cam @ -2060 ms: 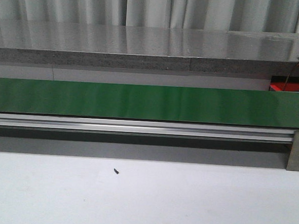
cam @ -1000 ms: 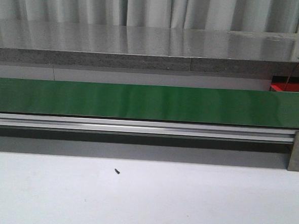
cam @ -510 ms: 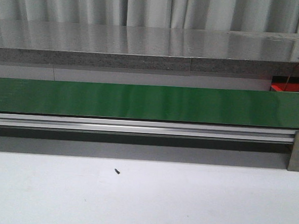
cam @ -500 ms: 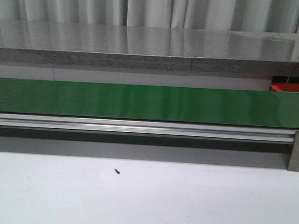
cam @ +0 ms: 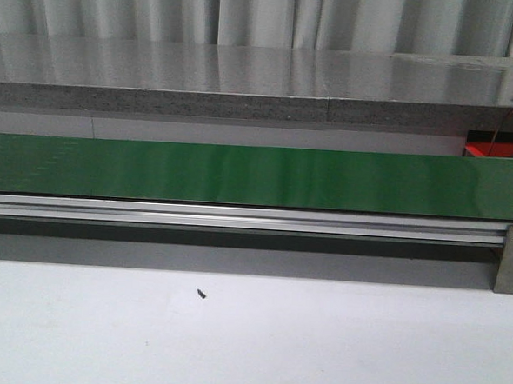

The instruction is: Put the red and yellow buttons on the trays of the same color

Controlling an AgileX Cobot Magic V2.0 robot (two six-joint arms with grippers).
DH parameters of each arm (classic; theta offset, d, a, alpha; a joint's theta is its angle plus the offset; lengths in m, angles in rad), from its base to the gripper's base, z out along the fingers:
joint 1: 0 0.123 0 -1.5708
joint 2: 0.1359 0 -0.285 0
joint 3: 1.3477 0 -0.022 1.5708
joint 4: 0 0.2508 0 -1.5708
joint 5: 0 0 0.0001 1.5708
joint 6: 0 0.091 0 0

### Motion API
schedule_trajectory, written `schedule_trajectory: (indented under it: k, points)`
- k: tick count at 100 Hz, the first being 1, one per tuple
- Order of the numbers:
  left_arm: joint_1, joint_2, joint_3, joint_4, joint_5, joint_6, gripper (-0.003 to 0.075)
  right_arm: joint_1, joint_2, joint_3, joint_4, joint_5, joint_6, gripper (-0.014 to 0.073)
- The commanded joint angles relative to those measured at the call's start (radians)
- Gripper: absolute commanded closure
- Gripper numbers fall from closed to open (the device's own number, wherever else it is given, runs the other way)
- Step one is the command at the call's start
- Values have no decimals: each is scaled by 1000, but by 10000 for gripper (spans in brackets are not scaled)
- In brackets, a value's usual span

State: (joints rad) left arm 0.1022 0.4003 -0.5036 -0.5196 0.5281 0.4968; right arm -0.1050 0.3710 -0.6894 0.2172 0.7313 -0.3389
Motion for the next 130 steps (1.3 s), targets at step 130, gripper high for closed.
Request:
schedule_trajectory:
  k: [130]
  points:
    - [-7,8,-28,-29,-78,-2,740,197,-400,680,-282,-625,366,690]
